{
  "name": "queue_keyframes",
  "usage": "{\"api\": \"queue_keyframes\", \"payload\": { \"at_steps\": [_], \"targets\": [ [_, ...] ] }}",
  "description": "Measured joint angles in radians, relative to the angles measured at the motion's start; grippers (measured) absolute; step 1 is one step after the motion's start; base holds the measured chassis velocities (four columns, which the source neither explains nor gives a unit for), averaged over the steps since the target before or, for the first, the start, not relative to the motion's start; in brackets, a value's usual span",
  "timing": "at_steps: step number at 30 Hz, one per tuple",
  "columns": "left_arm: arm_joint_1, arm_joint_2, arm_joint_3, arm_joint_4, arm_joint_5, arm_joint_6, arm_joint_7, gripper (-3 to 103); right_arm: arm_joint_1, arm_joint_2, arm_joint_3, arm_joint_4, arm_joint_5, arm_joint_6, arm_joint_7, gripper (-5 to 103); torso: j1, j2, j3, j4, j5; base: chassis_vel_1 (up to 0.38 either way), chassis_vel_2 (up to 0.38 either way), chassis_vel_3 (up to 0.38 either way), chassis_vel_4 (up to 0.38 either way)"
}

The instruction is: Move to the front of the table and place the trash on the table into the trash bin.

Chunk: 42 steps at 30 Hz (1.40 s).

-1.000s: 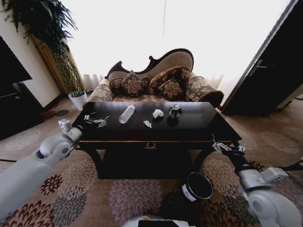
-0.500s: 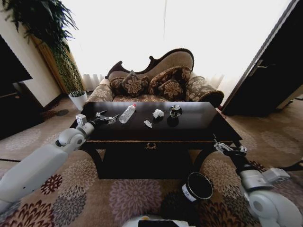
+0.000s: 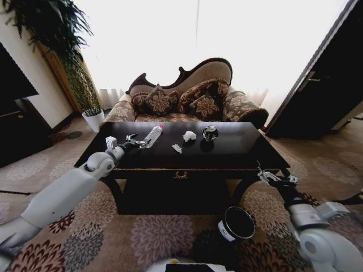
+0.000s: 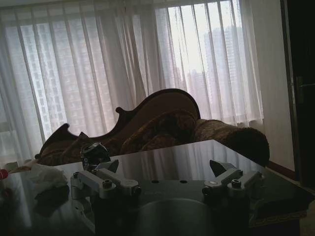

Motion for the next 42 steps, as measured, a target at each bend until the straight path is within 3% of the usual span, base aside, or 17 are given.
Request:
{"api": "queue_keyframes", "payload": {
  "at_steps": [19, 24, 30, 36, 37, 42],
  "targets": [
    [0.000, -0.045, 0.051, 0.030, 0.046, -0.009, 0.003, 98, -0.003, -0.001, 0.010, -0.002, 0.006, 0.003, 0.008, 100, 0.000, 0.000, 0.000, 0.0000, 0.0000, 0.000, 0.000, 0.000, 0.000],
    [-0.001, -0.052, 0.053, 0.043, 0.057, -0.014, 0.003, 87, -0.010, 0.000, 0.015, -0.003, 0.006, 0.004, 0.009, 100, 0.000, 0.000, 0.000, 0.0001, -0.0001, 0.000, 0.000, 0.000, 0.000],
    [0.007, -0.051, 0.041, 0.046, 0.063, -0.019, 0.003, 59, -0.010, 0.002, 0.010, -0.003, 0.004, 0.004, 0.009, 100, 0.000, 0.000, 0.000, 0.0000, 0.0000, 0.000, 0.000, 0.000, 0.000],
    [0.028, -0.038, 0.026, 0.033, 0.066, -0.021, 0.003, 48, -0.013, 0.004, 0.007, -0.001, -0.001, 0.003, 0.008, 100, 0.000, 0.000, 0.000, 0.0002, -0.0001, 0.000, 0.000, 0.000, 0.000],
    [0.036, -0.035, 0.020, 0.027, 0.068, -0.022, 0.003, 42, -0.013, 0.004, 0.006, 0.000, -0.001, 0.003, 0.007, 100, 0.000, 0.000, 0.000, 0.0001, -0.0001, 0.000, 0.000, 0.000, 0.000],
    [0.057, -0.025, 0.003, 0.007, 0.080, -0.022, 0.003, 40, -0.015, 0.006, 0.005, 0.002, -0.004, 0.003, 0.007, 100, 0.000, 0.000, 0.000, 0.0001, -0.0001, 0.000, 0.000, 0.000, 0.000]
  ]
}}
